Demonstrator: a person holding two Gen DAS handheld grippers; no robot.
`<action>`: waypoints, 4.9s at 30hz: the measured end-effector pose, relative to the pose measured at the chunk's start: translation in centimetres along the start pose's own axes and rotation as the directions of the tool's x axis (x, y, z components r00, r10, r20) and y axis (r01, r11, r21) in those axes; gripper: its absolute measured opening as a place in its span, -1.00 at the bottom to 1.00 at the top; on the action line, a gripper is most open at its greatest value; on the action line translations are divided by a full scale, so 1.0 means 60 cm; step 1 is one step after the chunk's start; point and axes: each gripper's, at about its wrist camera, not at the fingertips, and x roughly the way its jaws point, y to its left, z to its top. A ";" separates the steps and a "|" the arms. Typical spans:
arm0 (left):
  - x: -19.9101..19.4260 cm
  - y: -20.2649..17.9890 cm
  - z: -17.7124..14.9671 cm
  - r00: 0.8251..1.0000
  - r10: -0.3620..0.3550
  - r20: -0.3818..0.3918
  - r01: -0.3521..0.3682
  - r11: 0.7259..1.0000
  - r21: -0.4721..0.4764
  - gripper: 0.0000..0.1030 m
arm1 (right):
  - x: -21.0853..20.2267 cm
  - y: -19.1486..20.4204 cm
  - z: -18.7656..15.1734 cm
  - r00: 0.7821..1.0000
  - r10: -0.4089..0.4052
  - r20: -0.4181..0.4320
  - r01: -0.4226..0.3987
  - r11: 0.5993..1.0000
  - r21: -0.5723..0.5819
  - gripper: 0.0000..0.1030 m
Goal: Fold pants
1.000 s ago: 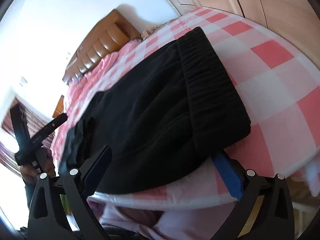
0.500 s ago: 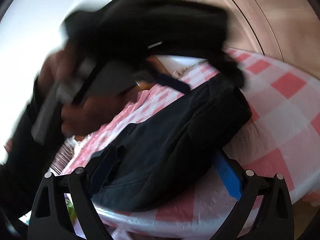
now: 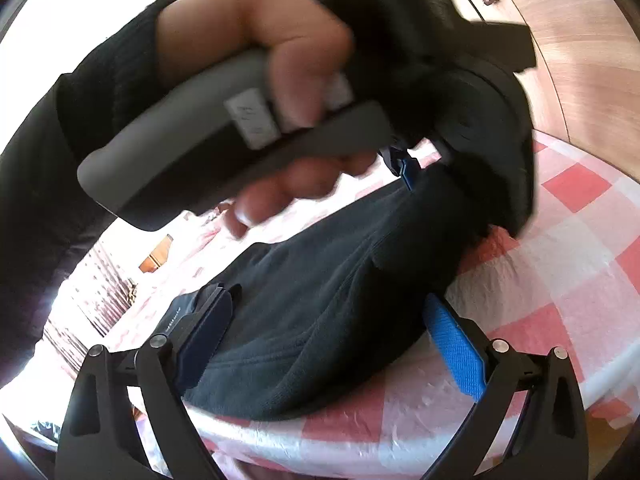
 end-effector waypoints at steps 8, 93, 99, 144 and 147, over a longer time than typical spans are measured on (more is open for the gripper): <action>-0.048 0.058 -0.043 0.989 -0.082 0.120 0.088 0.995 -0.041 -0.56 | 0.012 -0.010 -0.014 0.996 -0.014 -0.088 0.020 0.997 0.071 0.92; 0.129 0.406 -1.055 0.601 0.126 0.790 0.737 0.296 -0.608 -0.93 | 0.245 0.489 -0.088 0.941 0.089 -0.328 -0.291 0.709 -0.643 0.79; 0.180 0.434 -1.086 0.557 0.080 0.826 0.813 0.146 -0.563 0.09 | 0.246 0.487 -0.092 0.935 0.093 -0.342 -0.302 0.713 -0.633 0.79; 0.026 0.368 -0.994 0.734 0.396 0.552 0.412 0.387 -0.825 0.66 | 0.271 0.433 0.005 0.901 0.156 -0.406 -0.381 0.734 -0.562 0.91; 0.062 0.362 -0.919 0.749 0.281 0.601 0.438 0.471 -0.766 0.65 | 0.334 0.413 0.054 0.832 0.295 -0.470 -0.476 0.815 -0.330 0.91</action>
